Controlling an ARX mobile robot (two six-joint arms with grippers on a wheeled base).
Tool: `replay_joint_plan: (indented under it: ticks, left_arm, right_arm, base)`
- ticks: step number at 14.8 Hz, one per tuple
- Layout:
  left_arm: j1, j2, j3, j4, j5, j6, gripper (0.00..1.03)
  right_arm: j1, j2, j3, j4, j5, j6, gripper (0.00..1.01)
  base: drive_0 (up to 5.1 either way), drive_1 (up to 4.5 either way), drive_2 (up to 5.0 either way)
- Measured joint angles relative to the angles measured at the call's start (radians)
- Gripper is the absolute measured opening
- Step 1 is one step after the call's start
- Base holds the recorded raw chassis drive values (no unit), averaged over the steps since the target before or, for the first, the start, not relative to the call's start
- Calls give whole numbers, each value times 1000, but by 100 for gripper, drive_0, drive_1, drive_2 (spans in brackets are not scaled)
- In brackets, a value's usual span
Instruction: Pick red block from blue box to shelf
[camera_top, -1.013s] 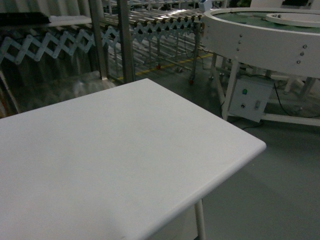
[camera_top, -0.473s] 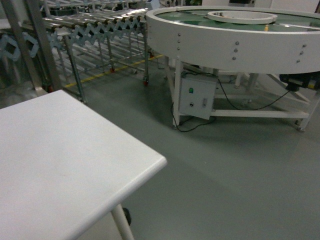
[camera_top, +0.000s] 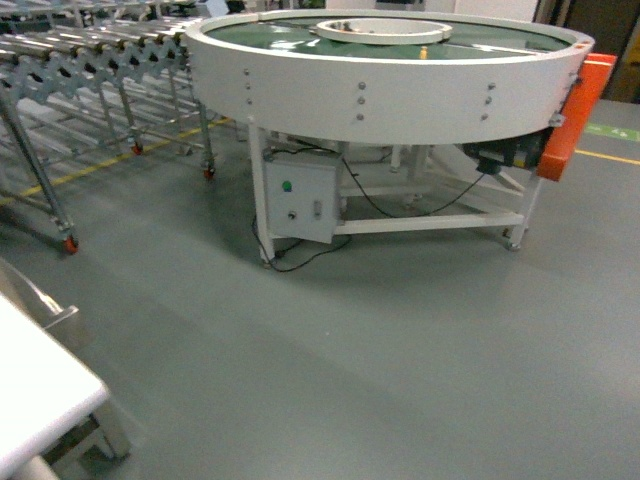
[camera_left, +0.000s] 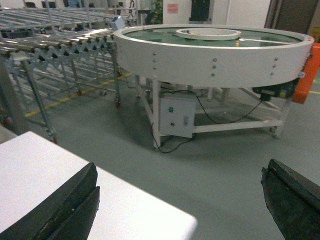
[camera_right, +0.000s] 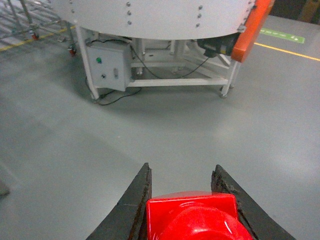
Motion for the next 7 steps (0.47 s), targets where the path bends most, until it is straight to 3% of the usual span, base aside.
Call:
replay_joint_plan:
  ticks: [7]
  left_arm:
    - [0,0,0,-2,-2,0,98]
  right_arm:
    - [0,0,0,3,0,0,29]
  base:
    - [300,-180,-563]
